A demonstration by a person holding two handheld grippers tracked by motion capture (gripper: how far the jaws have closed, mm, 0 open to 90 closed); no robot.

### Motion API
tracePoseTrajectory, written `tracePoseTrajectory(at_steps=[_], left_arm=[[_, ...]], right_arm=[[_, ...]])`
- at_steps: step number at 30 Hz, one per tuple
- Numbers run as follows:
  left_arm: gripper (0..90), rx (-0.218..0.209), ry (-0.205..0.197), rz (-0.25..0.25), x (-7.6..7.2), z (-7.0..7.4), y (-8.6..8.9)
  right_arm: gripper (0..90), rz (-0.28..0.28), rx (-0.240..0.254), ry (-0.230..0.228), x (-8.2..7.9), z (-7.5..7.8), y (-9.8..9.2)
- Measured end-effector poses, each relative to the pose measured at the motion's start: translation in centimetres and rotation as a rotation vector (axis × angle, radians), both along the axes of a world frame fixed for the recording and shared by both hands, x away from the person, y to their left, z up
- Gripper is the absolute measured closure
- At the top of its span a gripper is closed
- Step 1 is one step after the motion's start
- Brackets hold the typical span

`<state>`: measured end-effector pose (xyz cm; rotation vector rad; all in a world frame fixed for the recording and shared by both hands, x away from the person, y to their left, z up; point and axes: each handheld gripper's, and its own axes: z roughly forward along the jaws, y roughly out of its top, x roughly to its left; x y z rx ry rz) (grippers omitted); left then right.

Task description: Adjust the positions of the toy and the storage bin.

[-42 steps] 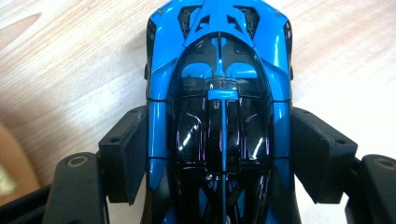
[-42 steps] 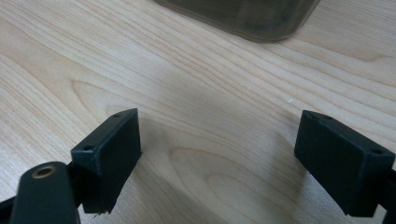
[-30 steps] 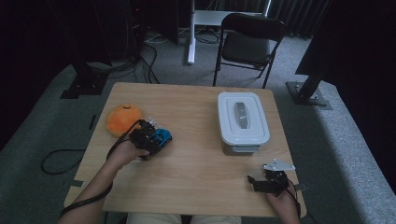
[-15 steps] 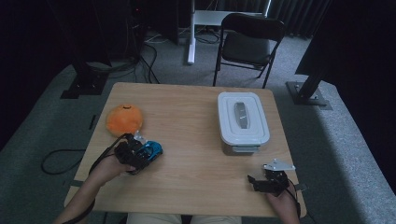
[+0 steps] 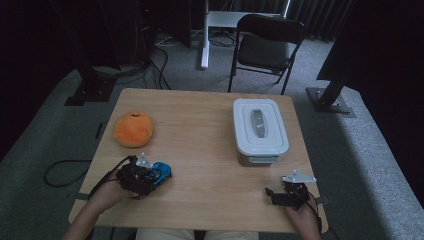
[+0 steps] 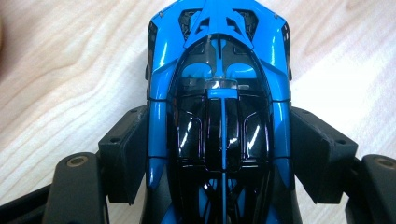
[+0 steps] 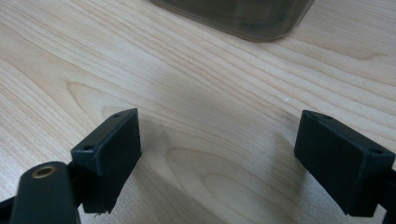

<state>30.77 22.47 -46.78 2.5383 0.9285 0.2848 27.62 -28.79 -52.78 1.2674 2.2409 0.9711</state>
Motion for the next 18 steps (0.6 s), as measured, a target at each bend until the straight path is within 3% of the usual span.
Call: tracePoseTrajectory(at_steps=[1,15,18], left_arm=[[28.7,0.008,-0.009,-0.01,-0.1,-0.2,0.0],[28.7,0.004,0.041,-0.037,-0.4,-2.2,0.9],[28.6,-0.037,0.04,-0.039,-0.3,-2.4,1.3]], right_arm=[[14.1,0.0,0.0,0.0,0.0,0.0,0.0],[14.1,-0.003,0.0,0.0,0.0,0.0,0.0],[14.1,-0.004,0.001,0.001,0.0,0.0,0.0]])
